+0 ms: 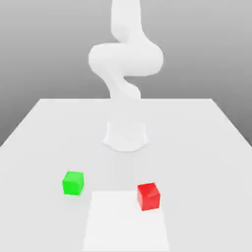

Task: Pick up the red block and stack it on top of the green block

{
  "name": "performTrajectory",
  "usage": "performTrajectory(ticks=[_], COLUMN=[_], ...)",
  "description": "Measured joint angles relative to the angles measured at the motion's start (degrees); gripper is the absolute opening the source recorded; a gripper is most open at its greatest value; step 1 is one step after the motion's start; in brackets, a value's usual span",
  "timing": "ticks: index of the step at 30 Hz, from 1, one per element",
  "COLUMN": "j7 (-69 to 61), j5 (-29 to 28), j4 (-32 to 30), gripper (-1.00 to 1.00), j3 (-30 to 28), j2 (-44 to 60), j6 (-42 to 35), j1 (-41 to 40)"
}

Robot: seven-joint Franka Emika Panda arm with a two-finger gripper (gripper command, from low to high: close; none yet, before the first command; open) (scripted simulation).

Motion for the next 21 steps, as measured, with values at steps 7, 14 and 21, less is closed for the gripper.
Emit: performTrajectory(ticks=[7,14,21], j7=[-1.6,-3.2,-3.1], j5=[0.2,0.5,-1.1], j4=[-10.8,-21.9,-27.9], gripper=[0.0,0.0,0.0], j3=[1.2,2.6,3.4], j2=[13.7,28.3,45.1], j6=[9.5,19.4,31.9], j1=[2.1,4.3,5.3])
